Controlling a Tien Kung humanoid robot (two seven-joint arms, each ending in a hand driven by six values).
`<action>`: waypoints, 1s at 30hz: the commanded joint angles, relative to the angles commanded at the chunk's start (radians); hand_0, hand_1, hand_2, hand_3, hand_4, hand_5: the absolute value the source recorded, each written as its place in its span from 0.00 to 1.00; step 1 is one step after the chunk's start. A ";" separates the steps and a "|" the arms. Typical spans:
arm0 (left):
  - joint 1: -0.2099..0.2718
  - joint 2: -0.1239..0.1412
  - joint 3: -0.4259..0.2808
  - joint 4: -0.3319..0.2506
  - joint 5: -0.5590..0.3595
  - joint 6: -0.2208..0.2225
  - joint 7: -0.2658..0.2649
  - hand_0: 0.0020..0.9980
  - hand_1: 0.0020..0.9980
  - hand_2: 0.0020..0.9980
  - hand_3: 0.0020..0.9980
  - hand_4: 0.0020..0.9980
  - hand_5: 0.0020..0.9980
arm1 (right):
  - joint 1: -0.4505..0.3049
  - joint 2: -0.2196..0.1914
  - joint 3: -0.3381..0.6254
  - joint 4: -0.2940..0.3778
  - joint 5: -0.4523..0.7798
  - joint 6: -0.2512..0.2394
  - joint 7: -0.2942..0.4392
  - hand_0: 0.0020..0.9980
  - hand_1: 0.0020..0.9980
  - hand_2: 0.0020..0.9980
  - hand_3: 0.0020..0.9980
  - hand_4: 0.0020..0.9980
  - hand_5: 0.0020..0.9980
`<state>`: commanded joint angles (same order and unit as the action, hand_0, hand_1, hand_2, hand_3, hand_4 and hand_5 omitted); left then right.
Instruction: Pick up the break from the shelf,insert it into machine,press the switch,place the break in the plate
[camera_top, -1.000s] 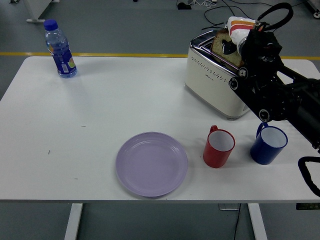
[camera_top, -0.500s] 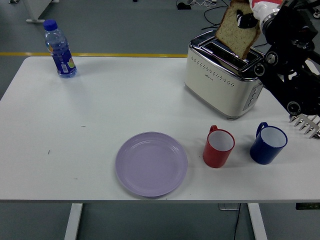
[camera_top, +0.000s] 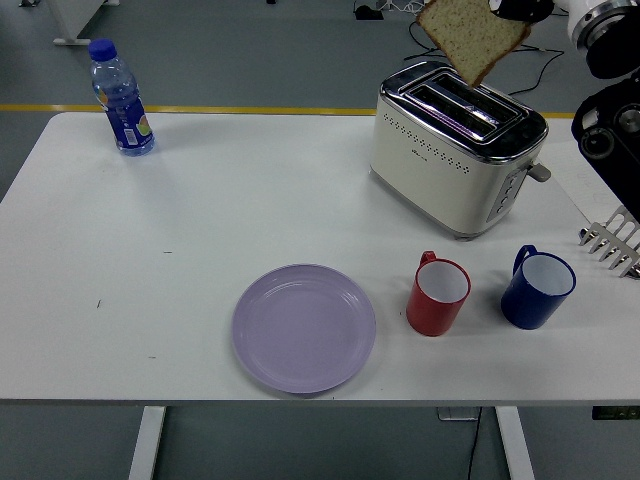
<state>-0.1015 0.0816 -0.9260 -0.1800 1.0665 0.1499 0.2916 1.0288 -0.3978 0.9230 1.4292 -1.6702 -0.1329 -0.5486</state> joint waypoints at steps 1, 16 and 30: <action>0.000 0.000 -0.001 0.000 0.002 0.000 0.000 0.65 0.57 0.60 0.60 0.32 0.97 | -0.012 -0.009 -0.004 0.029 0.030 -0.004 0.001 0.18 0.24 0.33 0.49 0.37 0.00; 0.011 -0.006 -0.019 0.000 0.026 -0.004 0.001 0.65 0.57 0.60 0.60 0.31 0.97 | -0.185 -0.065 -0.115 0.275 0.413 -0.018 0.007 0.17 0.23 0.32 0.49 0.38 0.00; 0.018 -0.006 -0.031 0.000 0.051 -0.007 0.003 0.65 0.57 0.60 0.60 0.31 0.97 | -0.257 0.012 -0.291 0.293 0.559 -0.041 0.008 0.16 0.23 0.32 0.48 0.37 0.00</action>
<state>-0.0839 0.0756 -0.9572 -0.1800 1.1174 0.1424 0.2945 0.7720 -0.3862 0.6317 1.7226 -1.1110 -0.1739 -0.5408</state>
